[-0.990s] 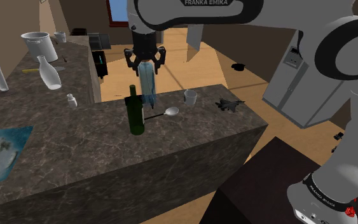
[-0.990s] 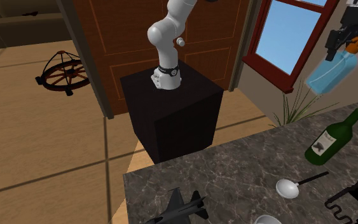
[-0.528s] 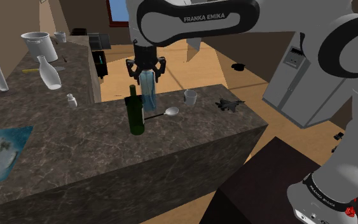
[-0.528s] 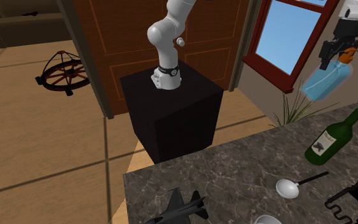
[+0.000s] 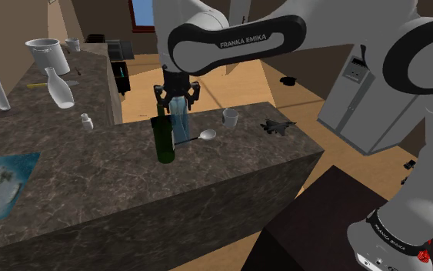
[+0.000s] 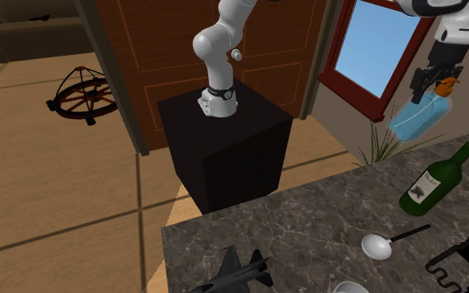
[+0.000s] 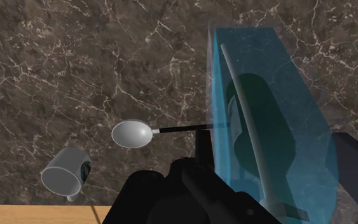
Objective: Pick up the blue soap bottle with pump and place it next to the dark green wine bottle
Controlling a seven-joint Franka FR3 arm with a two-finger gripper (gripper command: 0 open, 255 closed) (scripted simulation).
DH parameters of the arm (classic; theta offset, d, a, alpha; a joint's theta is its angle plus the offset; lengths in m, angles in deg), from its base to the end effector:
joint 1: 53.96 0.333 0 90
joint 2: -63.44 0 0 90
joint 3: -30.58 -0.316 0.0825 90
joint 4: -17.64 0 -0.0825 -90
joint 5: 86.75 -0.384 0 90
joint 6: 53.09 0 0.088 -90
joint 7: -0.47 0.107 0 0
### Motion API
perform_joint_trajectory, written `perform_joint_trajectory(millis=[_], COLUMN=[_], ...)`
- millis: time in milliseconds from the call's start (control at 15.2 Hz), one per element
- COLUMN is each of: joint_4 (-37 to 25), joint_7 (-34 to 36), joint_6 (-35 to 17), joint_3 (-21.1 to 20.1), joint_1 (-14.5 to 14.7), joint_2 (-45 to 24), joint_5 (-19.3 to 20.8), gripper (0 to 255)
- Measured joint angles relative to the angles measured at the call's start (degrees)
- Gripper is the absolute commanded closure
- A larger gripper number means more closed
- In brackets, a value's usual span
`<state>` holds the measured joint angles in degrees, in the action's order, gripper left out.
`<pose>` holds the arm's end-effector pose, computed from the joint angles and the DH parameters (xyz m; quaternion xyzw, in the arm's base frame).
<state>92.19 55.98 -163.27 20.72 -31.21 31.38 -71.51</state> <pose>0.6337 0.3507 0.4301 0.9813 -0.1712 0.0816 0.0340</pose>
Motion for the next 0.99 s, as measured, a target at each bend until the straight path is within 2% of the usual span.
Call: perform_joint_trajectory(millis=[990], joint_4=[6.94], joint_7=[2.03], joint_6=[-9.7], joint_3=[0.62], joint_1=[-0.2], joint_2=[-2.94], joint_5=[1.29], gripper=[255])
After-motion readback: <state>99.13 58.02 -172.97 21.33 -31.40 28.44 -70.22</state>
